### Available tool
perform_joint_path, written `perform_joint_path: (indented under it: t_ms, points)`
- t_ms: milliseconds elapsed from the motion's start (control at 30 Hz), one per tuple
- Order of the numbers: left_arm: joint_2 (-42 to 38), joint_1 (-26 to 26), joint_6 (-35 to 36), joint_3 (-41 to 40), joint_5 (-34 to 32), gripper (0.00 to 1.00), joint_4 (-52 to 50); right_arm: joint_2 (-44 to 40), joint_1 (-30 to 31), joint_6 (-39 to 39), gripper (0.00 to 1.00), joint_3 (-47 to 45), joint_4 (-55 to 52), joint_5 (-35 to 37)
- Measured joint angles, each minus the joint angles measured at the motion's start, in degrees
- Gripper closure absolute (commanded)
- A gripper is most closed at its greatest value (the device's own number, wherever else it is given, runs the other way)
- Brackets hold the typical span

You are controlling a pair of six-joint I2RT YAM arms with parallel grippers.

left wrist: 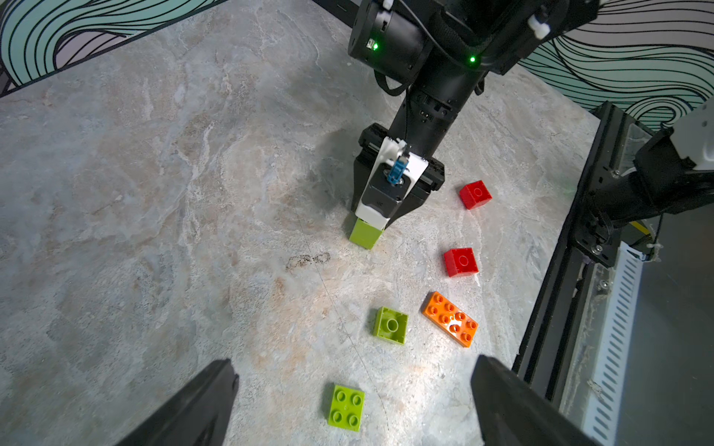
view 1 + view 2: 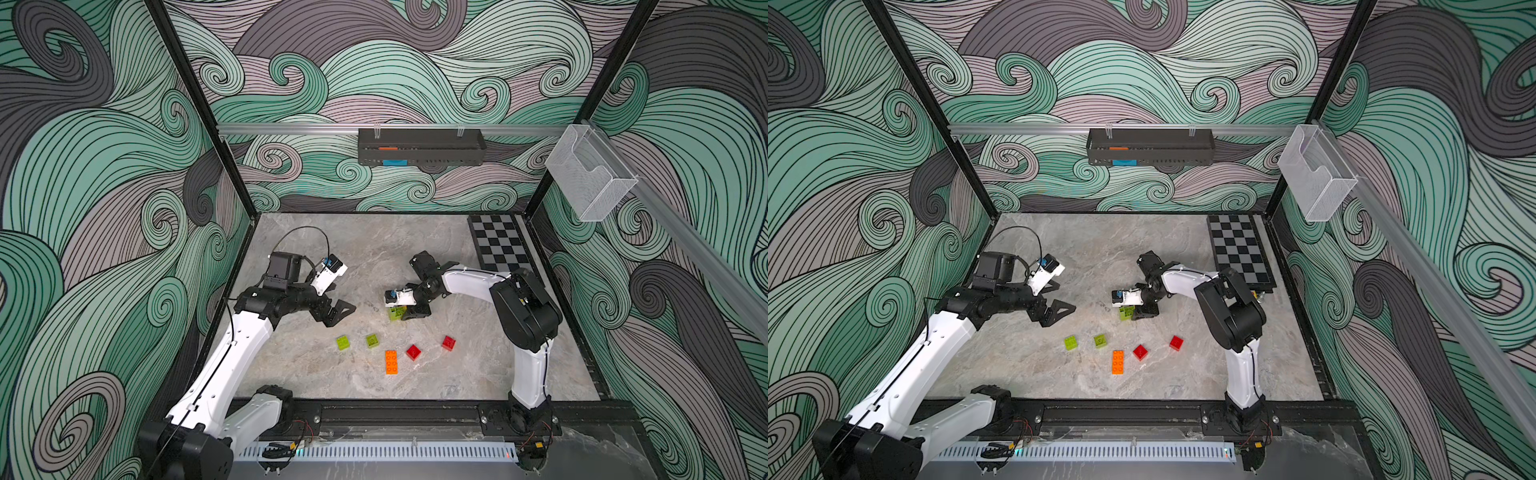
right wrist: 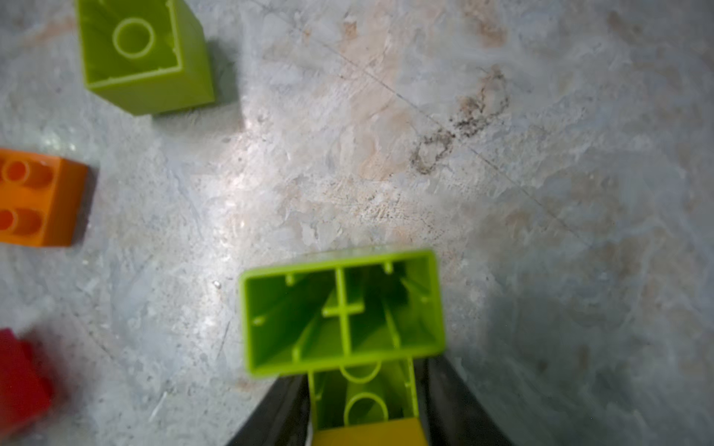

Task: Assemble a giraffe with lego
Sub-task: Pick up the lego brick from the center of the board.

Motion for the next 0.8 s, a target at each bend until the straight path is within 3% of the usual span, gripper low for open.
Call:
perform_joint_path:
  t_ms: [33, 100, 300, 433, 567, 667, 800]
  points:
    - [0.00, 0.00, 0.09, 0.00, 0.00, 0.01, 0.00, 0.00, 0.02, 0.15, 0.92, 0.11, -0.13, 0.07]
    - [0.00, 0.00, 0.20, 0.00, -0.02, 0.01, 0.00, -0.02, 0.00, 0.35, 1.00, 0.26, -0.22, 0.22]
    - [0.02, -0.28, -0.55, 0.13, -2.54, 0.01, -0.09, -1.27, -0.28, 2.45, 1.00, 0.50, -1.03, -0.07]
    - [0.92, -1.25, -0.46, 3.10, -4.13, 0.01, -0.59, -6.88, -1.79, 8.92, 1.00, 1.68, -0.15, -3.30]
    - [5.09, -1.70, -0.61, 10.80, -1.16, 0.01, 0.26, -16.17, -4.74, 21.40, 1.00, 2.23, 6.49, -7.89]
    - [9.55, -1.84, -2.58, 16.94, 5.25, 0.01, 3.21, -22.95, -6.88, 35.34, 1.00, 1.07, 17.00, -10.82]
    - [15.34, -1.90, -12.94, 20.94, 16.35, 0.03, 15.78, -29.00, -8.87, 56.74, 1.00, -4.74, 34.29, -14.03]
